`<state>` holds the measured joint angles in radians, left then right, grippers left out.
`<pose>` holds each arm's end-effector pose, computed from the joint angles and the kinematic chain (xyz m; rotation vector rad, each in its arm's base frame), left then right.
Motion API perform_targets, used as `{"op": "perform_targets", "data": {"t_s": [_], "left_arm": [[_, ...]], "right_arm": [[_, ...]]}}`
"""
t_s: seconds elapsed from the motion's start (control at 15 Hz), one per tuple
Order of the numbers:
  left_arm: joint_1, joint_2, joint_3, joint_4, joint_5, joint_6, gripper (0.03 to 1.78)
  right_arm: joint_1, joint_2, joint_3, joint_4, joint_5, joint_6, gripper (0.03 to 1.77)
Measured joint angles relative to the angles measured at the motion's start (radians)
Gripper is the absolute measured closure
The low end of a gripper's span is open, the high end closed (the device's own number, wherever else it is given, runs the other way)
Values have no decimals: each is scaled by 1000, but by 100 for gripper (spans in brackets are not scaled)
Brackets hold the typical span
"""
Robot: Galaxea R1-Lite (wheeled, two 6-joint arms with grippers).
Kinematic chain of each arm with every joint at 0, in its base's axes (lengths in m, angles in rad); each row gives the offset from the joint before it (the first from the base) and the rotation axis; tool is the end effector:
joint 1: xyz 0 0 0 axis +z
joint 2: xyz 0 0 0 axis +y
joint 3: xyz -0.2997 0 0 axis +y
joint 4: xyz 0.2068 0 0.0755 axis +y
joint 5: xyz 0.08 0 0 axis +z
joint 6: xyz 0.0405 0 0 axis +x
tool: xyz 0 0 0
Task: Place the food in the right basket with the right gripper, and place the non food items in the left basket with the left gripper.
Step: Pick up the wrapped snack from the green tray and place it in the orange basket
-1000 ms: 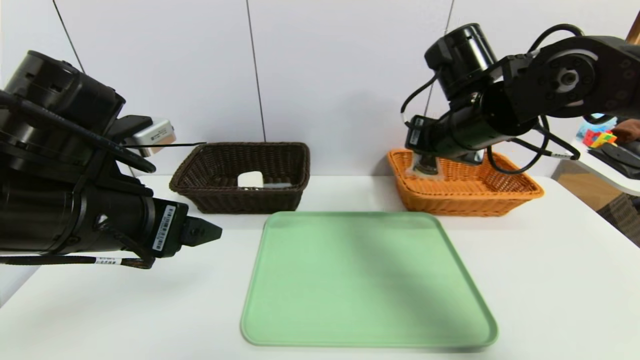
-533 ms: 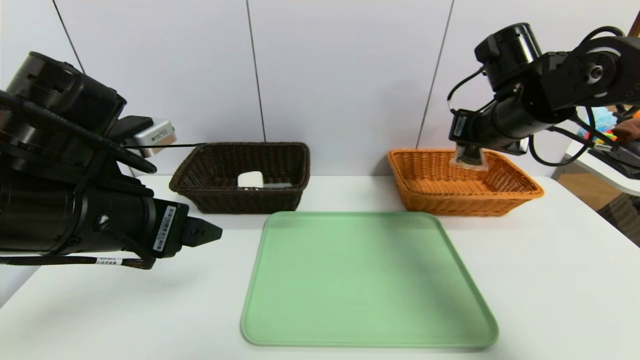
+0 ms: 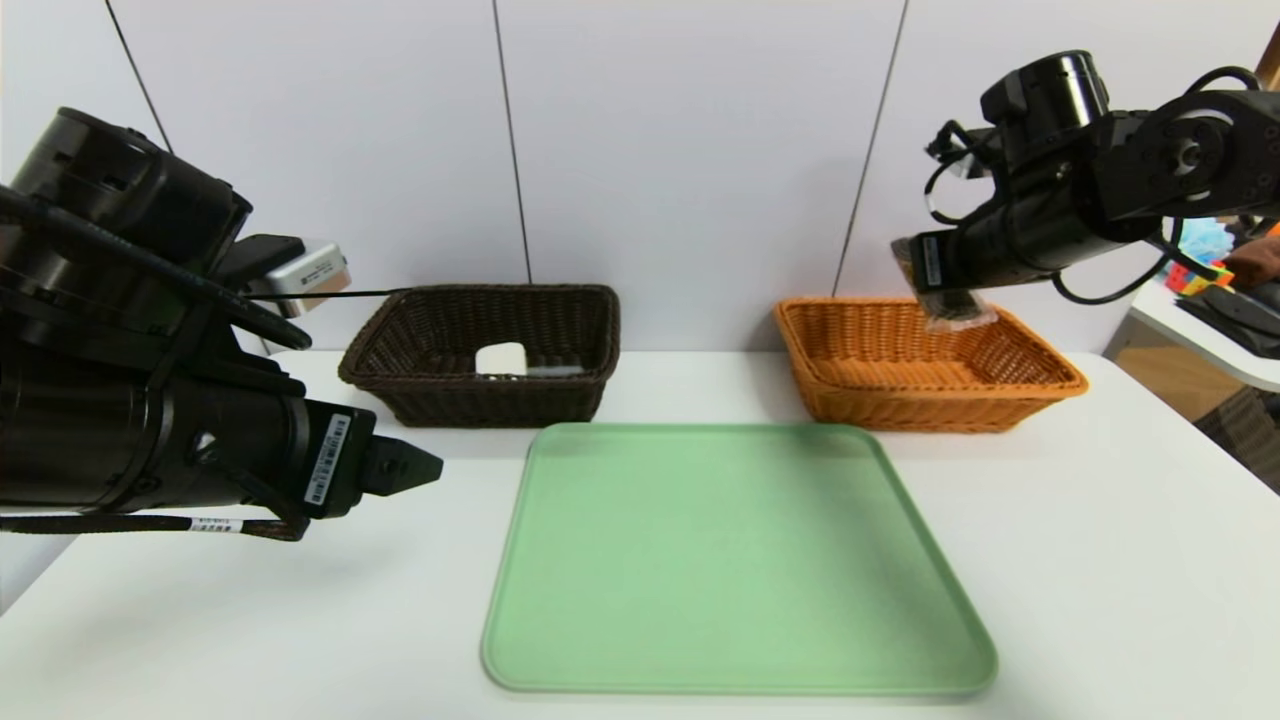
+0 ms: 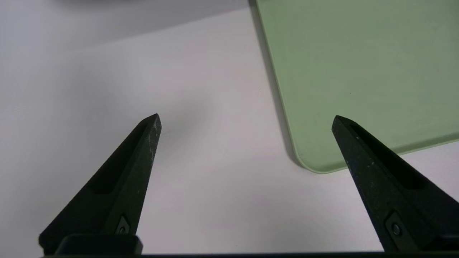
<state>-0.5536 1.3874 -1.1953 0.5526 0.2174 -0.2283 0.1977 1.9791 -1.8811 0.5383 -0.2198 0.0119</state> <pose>0.2178 -0.1244 0.2483 0.0642 0.7228 -0.2386 0.4217 0.0755 0.2589 -0.1204 0.6223 -0.0250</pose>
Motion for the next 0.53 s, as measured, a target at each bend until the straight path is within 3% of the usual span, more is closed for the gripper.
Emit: {"op": "perform_targets", "data": {"t_s": [0.53], "left_arm": [[1,0,1,0,2,-4,12]], "right_arm": [[-43,60,-1,-14,111,-569,144]]}}
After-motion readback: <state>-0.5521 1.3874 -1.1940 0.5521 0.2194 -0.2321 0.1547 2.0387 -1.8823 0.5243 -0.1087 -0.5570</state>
